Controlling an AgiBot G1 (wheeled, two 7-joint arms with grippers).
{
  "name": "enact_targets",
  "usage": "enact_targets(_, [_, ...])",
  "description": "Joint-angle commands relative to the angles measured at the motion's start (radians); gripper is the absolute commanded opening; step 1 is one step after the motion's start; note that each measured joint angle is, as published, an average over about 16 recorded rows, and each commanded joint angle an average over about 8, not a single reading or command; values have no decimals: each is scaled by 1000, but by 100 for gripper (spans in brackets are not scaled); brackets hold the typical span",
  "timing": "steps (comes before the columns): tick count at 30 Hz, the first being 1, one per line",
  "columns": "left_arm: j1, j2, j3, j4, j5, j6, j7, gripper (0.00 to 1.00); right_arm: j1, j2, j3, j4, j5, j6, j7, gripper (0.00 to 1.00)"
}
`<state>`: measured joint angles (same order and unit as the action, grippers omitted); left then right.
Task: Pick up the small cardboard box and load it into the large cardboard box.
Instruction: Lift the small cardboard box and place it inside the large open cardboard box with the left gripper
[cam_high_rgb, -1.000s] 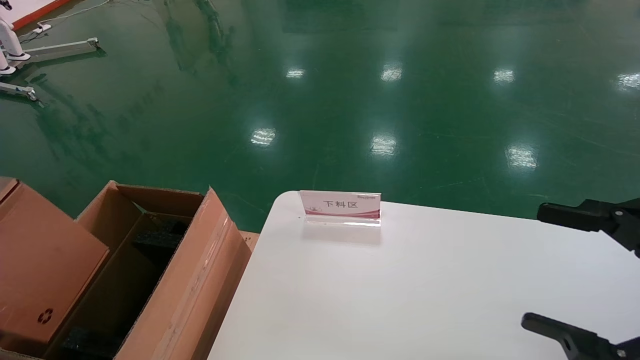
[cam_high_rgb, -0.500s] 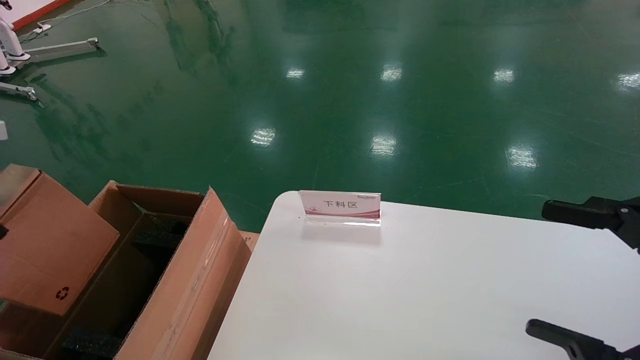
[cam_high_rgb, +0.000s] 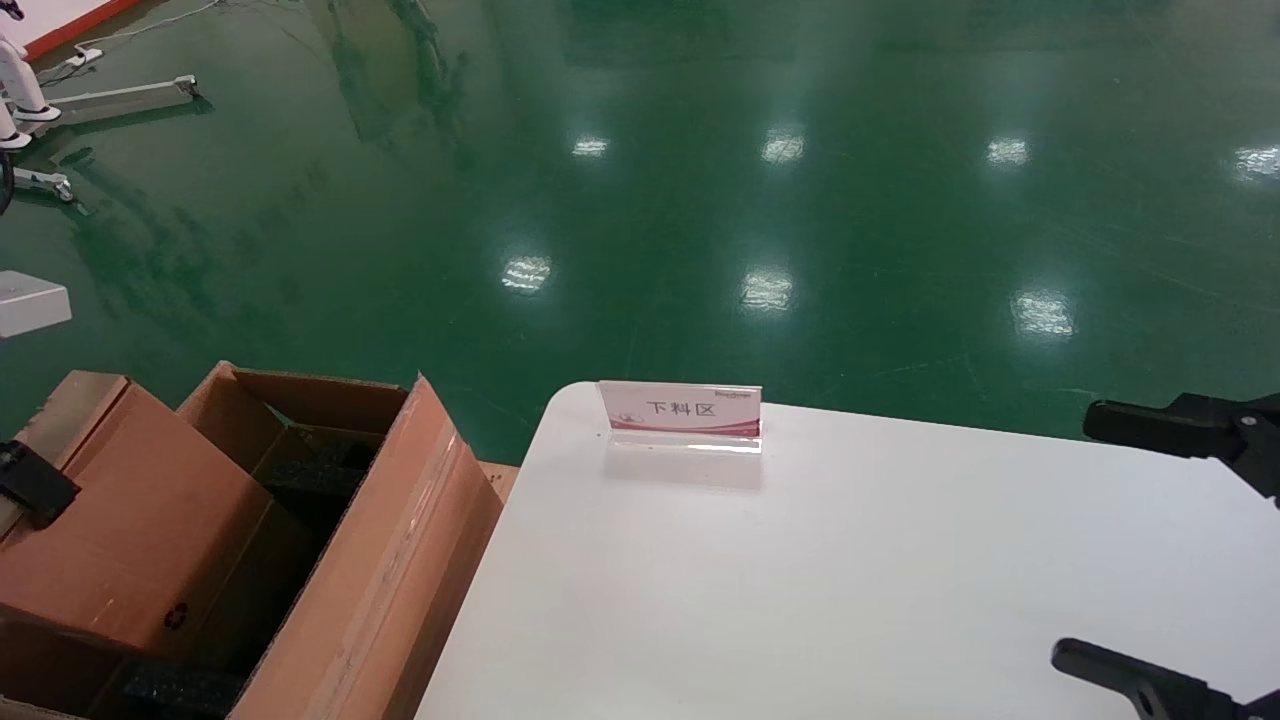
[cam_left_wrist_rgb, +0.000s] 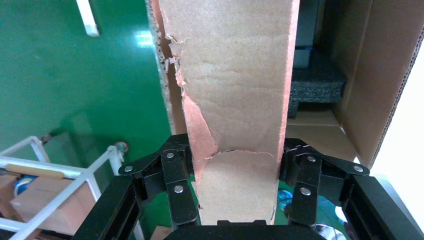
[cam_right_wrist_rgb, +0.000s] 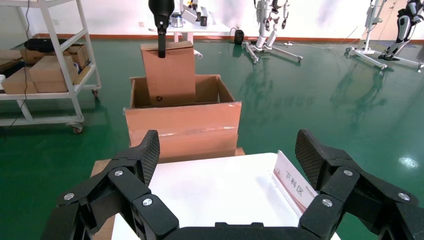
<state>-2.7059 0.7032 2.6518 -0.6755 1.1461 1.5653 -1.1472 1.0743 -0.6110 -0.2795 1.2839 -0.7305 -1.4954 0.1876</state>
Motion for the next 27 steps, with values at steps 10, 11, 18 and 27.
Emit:
enact_targets(10, [84, 3, -13, 49, -23, -15, -11, 0, 0, 0, 0, 0, 0, 0, 0, 100])
enact_targets(11, [92, 3, -13, 54, -23, -17, -10, 0, 0, 0, 0, 0, 0, 0, 0, 100])
enact_targets(18, [147, 7, -15, 100, -18, -38, 7, 0, 0, 0, 0, 0, 0, 0, 0, 100])
enact_targets(27, [220, 19, -21, 166, -13, -74, 32, 0, 0, 0, 0, 0, 0, 0, 0, 100])
